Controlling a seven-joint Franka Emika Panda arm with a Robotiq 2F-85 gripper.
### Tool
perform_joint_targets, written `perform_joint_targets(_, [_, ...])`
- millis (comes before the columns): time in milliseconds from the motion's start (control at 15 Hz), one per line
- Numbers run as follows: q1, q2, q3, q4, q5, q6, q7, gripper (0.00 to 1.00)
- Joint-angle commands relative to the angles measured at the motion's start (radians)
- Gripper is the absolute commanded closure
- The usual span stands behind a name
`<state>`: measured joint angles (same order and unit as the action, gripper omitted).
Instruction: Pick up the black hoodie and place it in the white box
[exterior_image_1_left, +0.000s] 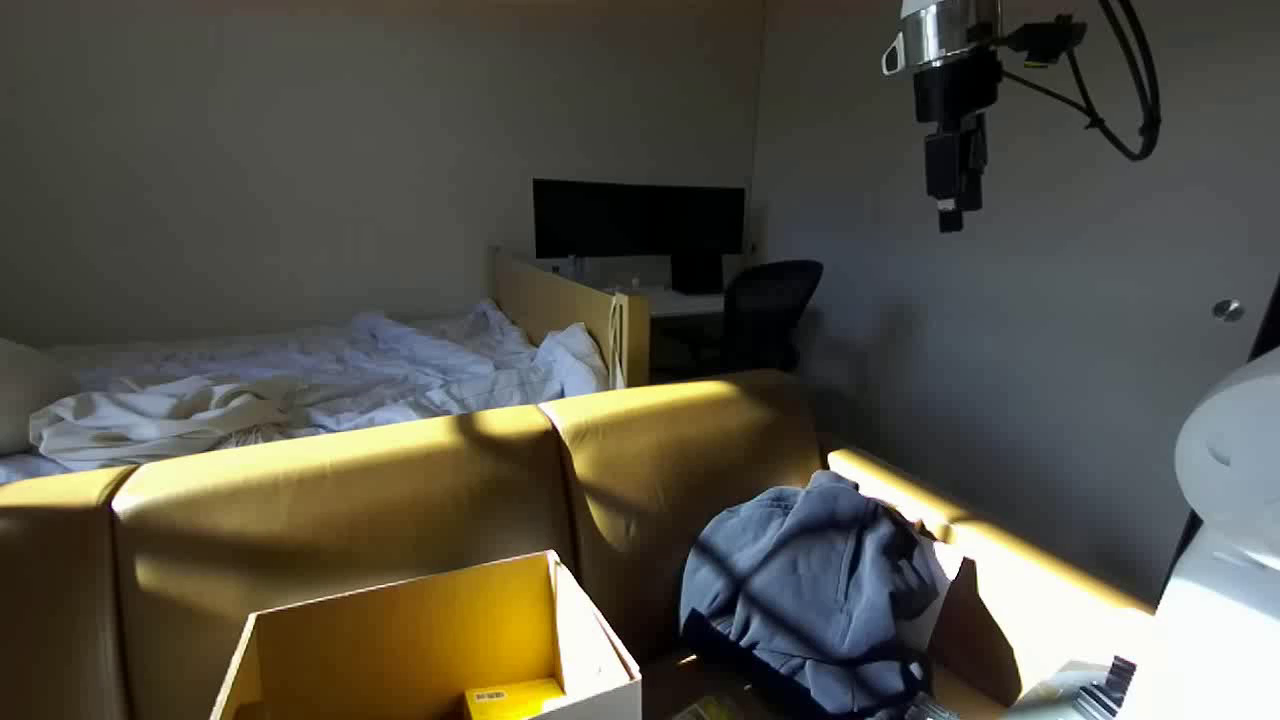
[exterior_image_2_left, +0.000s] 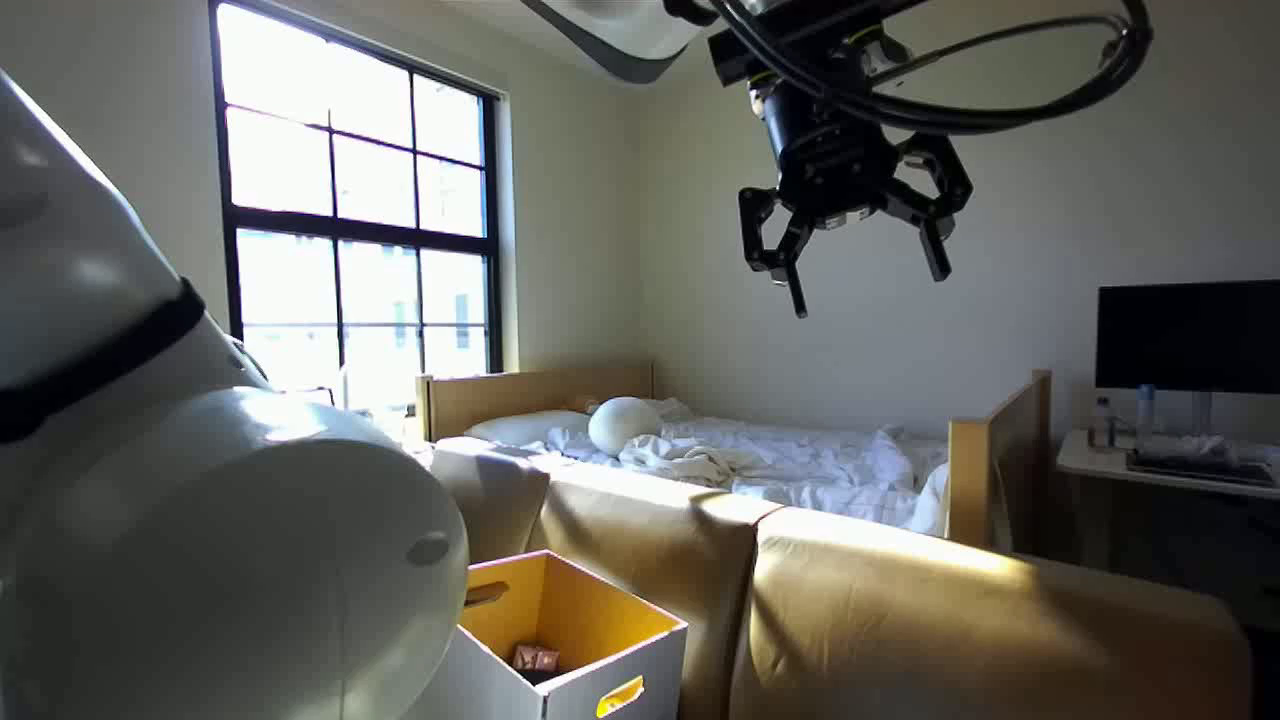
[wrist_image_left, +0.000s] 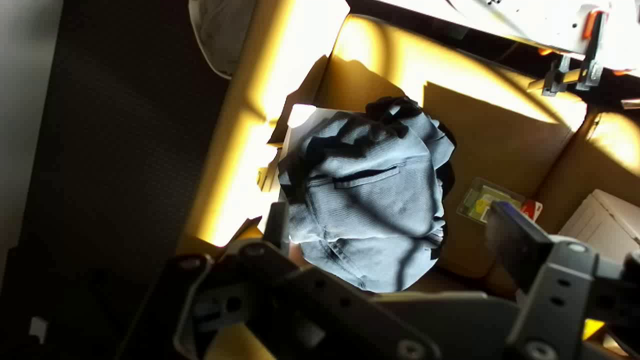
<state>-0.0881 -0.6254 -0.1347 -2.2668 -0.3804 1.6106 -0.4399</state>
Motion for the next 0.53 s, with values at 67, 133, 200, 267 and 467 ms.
perform_joint_targets(67, [0.023,0.0,-0.015,0.004,-0.008,-0.007,0.009,0.0])
perform_joint_targets(133, [0.03,-0.013,0.003,-0.003,-0.019,0.009,0.022,0.0])
perform_joint_targets(200, [0.027,0.0,-0.016,0.004,-0.008,-0.005,0.008,0.0])
perform_joint_targets(267, [0.034,-0.001,-0.014,0.004,-0.007,-0.003,0.01,0.0])
perform_joint_targets(467, [0.043,-0.003,-0.01,0.004,-0.006,-0.003,0.012,0.0])
